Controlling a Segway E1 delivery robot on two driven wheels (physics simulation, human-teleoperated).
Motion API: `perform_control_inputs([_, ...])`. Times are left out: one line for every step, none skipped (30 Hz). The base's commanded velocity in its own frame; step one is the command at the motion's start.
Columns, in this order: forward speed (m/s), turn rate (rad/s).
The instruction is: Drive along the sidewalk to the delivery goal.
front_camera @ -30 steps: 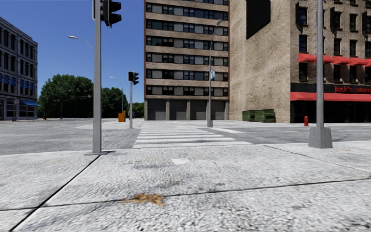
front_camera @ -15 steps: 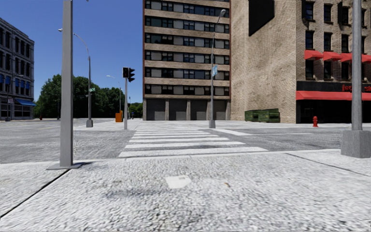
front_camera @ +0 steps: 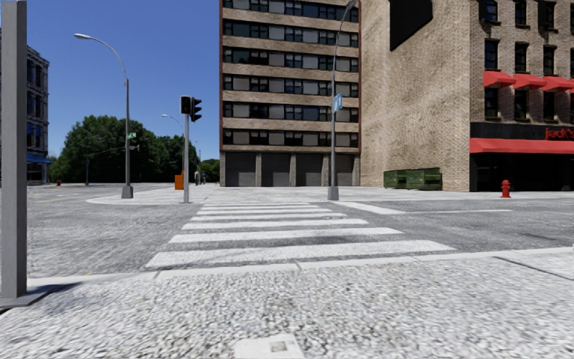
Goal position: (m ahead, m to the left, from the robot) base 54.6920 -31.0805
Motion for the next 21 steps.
perform_control_inputs([2.0,0.22])
perform_control_inputs([2.0,0.22])
perform_control_inputs([2.0,0.22])
perform_control_inputs([2.0,0.22])
perform_control_inputs([2.0,0.22])
perform_control_inputs([2.0,0.22])
perform_control_inputs([2.0,0.22])
perform_control_inputs([2.0,0.22])
perform_control_inputs([2.0,0.22])
perform_control_inputs([2.0,0.22])
perform_control_inputs([2.0,0.22])
perform_control_inputs([2.0,0.22])
perform_control_inputs([2.0,0.22])
perform_control_inputs([2.0,0.22])
perform_control_inputs([2.0,0.22])
perform_control_inputs([2.0,0.22])
perform_control_inputs([2.0,0.22])
perform_control_inputs([2.0,0.22])
perform_control_inputs([2.0,0.22])
perform_control_inputs([2.0,0.22])
perform_control_inputs([2.0,0.22])
